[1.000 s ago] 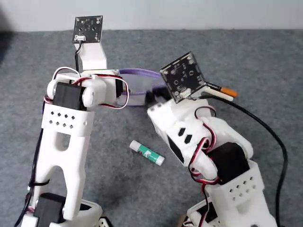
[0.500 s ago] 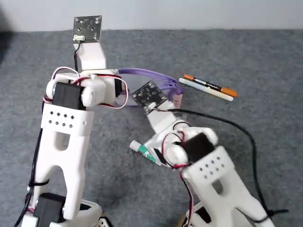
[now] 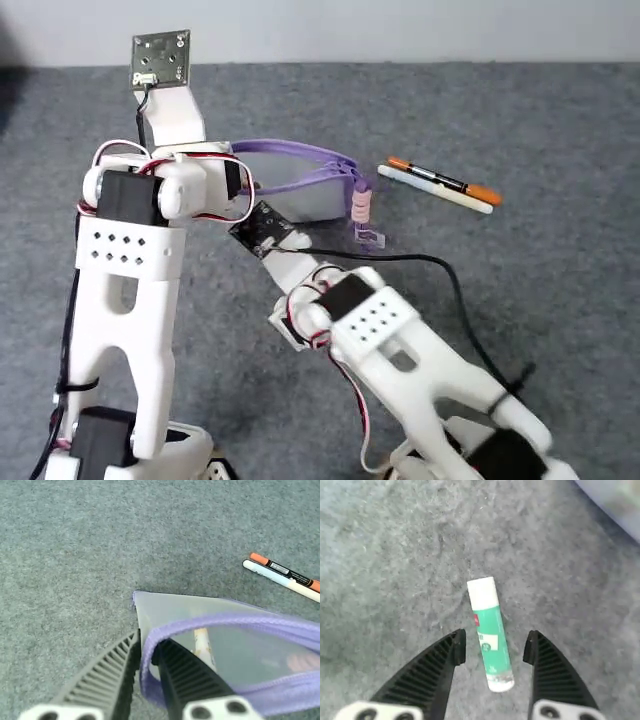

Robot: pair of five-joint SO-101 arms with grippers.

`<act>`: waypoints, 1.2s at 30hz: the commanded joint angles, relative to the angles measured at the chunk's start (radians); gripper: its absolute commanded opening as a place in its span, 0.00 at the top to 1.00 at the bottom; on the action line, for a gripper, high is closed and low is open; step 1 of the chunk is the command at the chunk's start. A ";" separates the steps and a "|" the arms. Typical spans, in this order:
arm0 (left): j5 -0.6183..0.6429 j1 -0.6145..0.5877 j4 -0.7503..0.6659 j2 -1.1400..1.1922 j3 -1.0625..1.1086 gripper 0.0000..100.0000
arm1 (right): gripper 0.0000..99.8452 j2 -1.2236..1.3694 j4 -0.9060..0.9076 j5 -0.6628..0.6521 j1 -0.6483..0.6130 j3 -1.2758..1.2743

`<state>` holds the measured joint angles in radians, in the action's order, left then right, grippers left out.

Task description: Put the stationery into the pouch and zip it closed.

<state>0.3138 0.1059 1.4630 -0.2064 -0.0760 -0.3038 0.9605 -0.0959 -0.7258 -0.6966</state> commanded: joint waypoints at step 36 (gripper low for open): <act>0.074 -0.012 -0.008 -0.003 -0.013 0.97 | 0.99 -0.526 0.452 -0.075 0.016 0.048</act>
<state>0.3721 0.1043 1.4630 -0.2002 -0.0729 -0.6935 1.3564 -0.1634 -0.7150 -0.6797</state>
